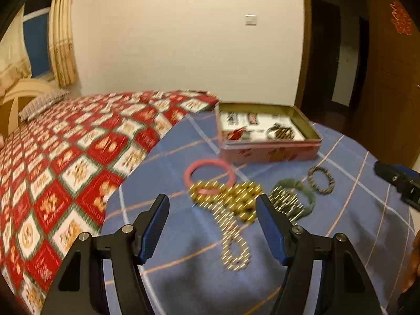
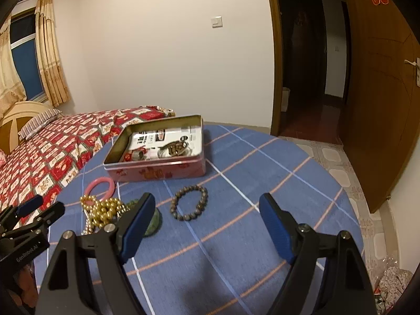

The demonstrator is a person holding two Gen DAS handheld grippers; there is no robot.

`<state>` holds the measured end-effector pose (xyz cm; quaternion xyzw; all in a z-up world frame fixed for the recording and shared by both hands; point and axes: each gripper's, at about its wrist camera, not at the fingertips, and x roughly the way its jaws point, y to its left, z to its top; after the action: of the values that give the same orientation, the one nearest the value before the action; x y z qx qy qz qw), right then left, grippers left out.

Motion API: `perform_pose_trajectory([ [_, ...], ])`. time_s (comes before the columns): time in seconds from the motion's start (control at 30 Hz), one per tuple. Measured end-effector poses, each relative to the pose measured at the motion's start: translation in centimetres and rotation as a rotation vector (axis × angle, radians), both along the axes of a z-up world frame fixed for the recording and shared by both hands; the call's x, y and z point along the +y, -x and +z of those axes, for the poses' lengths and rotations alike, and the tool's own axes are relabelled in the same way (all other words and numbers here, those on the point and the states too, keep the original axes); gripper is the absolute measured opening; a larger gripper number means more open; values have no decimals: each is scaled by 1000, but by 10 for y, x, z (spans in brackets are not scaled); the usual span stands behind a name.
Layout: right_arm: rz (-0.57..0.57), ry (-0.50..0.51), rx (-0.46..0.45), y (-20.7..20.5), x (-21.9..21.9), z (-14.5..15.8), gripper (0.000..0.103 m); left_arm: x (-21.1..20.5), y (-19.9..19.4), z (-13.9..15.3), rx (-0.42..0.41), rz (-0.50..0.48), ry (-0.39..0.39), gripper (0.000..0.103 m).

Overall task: Organize jewelry
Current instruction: 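Withdraw both tools from the tin toward the remaining necklaces, then grasp the pearl necklace with the left tool while the right tool grasps the metallic bead chain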

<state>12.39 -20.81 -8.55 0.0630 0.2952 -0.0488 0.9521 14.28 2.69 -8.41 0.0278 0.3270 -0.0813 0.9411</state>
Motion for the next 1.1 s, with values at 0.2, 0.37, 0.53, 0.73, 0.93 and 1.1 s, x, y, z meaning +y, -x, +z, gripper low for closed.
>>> perform_pose_trajectory([
  [0.2, 12, -14, 30, 5, 1, -10, 84, 13, 2, -12, 34, 15, 10, 68],
  [0.37, 21, -15, 37, 6, 2, -12, 84, 14, 6, -20, 61, -18, 13, 68],
  [0.53, 44, -19, 43, 2, 6, -15, 82, 15, -1, -29, 121, -33, 53, 68],
  [0.73, 56, -35, 71, -5, 5, -24, 82, 3, -15, -35, 173, -45, 77, 68],
  [0.93, 67, -45, 89, -11, 5, -29, 82, -14, -36, -47, 254, -23, 31, 68],
  [1.1, 73, -52, 94, -14, 5, -30, 82, -17, -39, -53, 270, -14, -34, 43],
])
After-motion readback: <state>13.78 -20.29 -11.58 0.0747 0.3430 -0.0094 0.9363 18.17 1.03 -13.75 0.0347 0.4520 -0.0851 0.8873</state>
